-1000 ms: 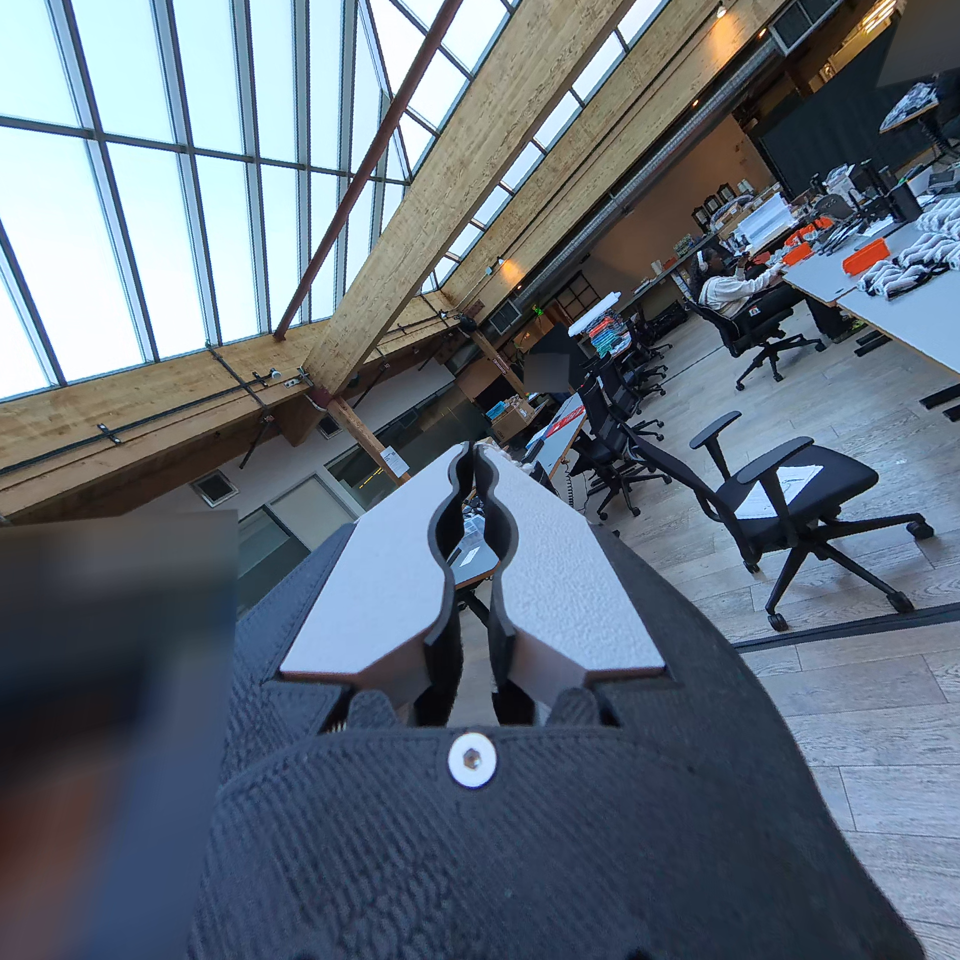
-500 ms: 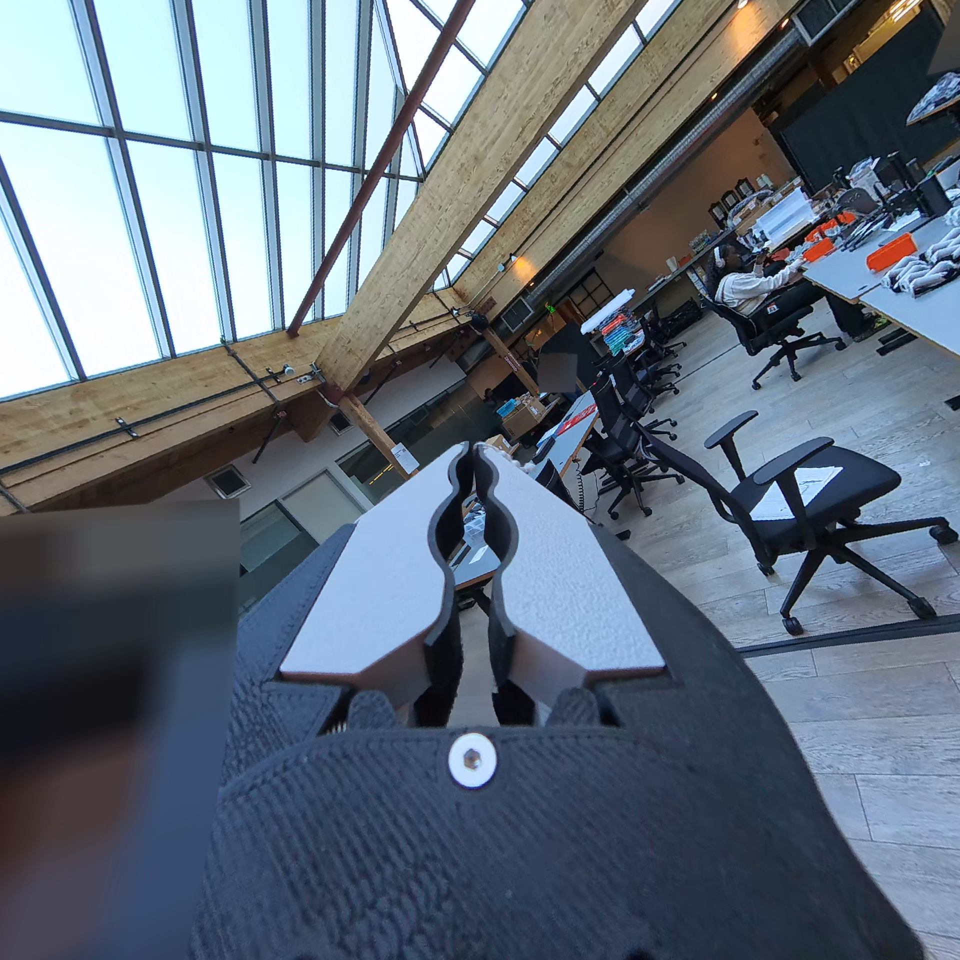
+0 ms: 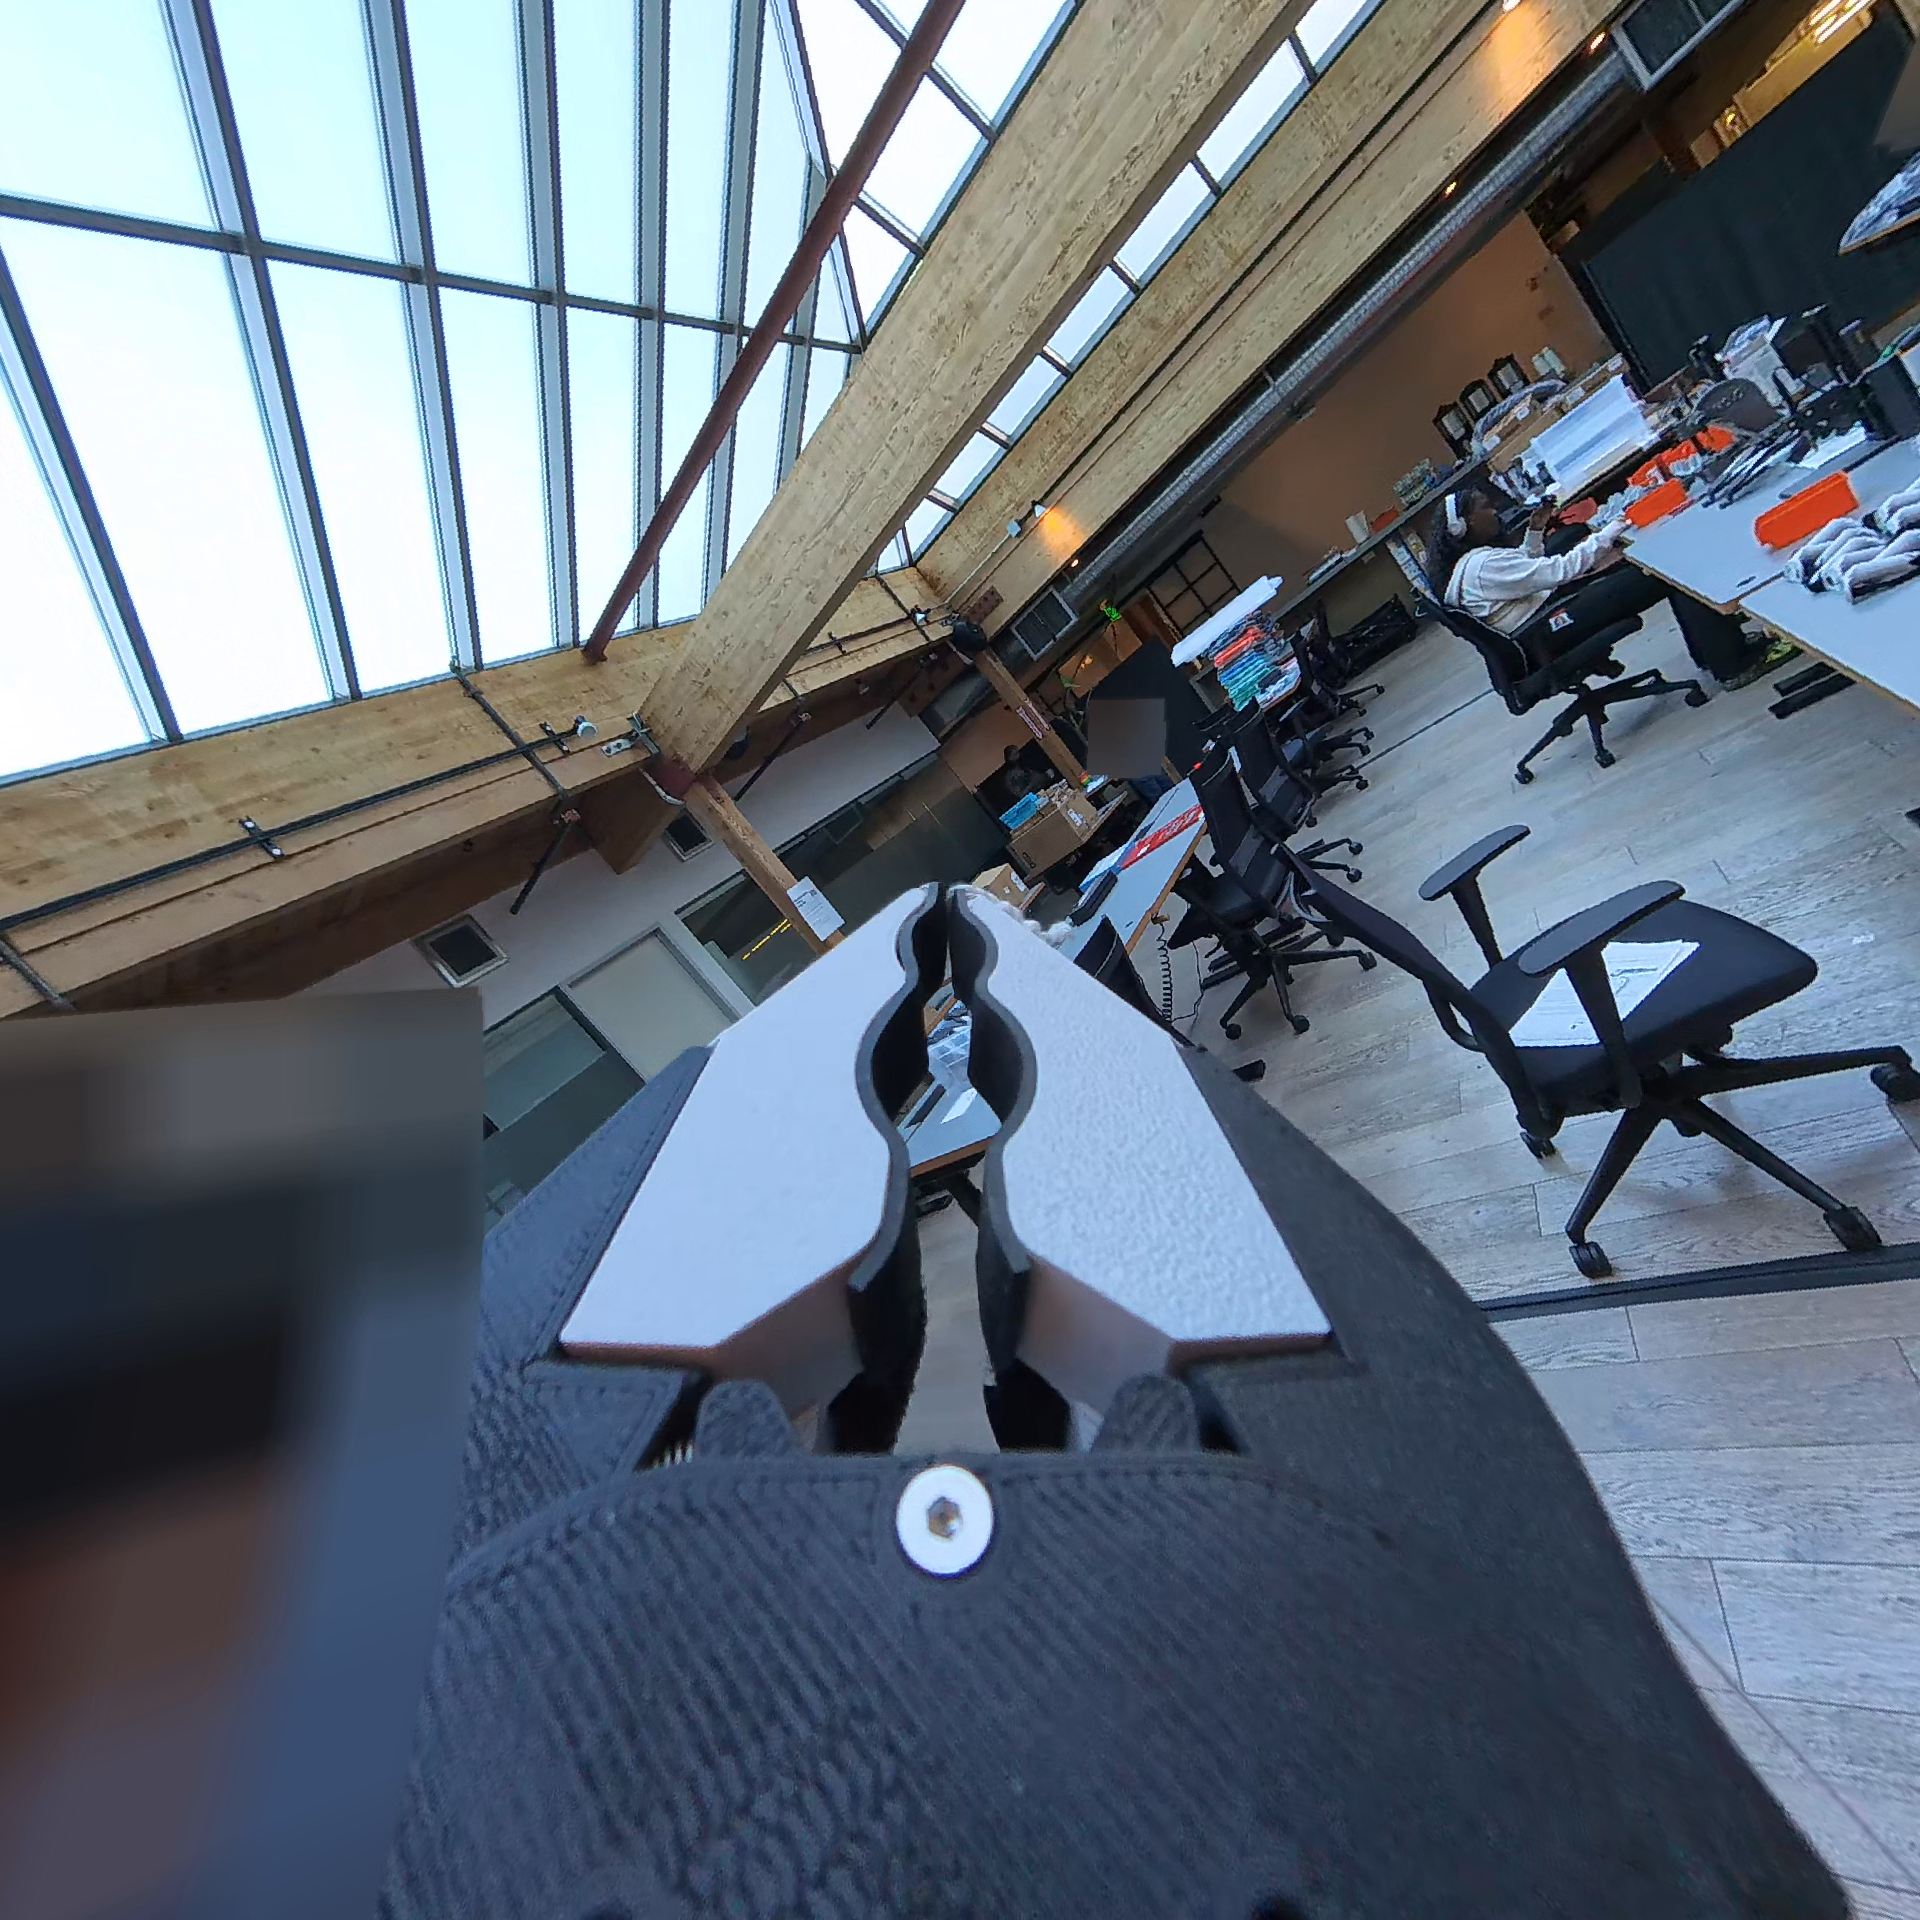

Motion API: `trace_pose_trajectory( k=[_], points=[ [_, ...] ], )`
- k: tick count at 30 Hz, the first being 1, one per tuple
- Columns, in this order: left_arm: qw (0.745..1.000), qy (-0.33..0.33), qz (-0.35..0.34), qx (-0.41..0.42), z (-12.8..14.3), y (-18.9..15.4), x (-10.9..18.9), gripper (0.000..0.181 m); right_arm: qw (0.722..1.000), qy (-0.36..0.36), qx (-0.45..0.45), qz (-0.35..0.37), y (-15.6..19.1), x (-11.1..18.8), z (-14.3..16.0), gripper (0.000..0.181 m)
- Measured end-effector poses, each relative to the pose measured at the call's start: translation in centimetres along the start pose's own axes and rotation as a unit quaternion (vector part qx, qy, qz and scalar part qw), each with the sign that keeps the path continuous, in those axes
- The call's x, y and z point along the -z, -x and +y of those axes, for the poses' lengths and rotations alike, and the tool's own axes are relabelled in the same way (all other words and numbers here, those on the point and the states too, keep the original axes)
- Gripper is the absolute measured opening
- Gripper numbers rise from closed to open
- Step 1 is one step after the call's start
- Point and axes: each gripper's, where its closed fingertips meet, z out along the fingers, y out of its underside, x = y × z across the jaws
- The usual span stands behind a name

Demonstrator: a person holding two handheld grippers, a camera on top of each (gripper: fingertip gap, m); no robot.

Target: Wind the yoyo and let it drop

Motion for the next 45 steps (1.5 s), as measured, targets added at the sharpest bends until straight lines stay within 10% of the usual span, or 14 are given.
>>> trace_pose_trajectory(
  k=[7,14,27,30,35,39,45],
  points=[
    [0.995,0.061,-0.017,-0.082,2.1,-1.4,-2.2,0.031,1.0,0.007,-0.012,-0.026,1.9,-1.6,0.8,0.0],
    [0.903,0.274,-0.029,-0.329,10.7,-4.9,-12.3,0.062,0.997,0.038,0.023,-0.06,8.3,-7.2,-0.9,0.0],
    [0.842,0.266,-0.083,-0.462,13.0,-6.2,-19.2,0.098,0.985,0.015,0.153,-0.073,24.4,-12.6,-10.5,0.0],
    [0.827,0.25,-0.067,-0.498,13.1,-7.4,-19.7,0.094,0.98,0.013,0.182,-0.076,27.5,-13.2,-11.6,0.0],
    [0.813,0.29,-0.032,-0.505,14.8,-8.2,-20.5,0.033,0.972,0.02,0.222,-0.076,30.4,-13.4,-11.9,0.0],
    [0.823,0.292,-0.028,-0.486,14.9,-8.5,-21.1,0.031,0.971,0.021,0.23,-0.066,29.8,-12.4,-11.7,0.0],
    [0.772,0.28,-0.087,-0.563,13.5,-5.8,-19.8,0.029,0.972,0.01,0.236,-0.009,24.6,-6.1,-12.6,0.0]
  ],
)
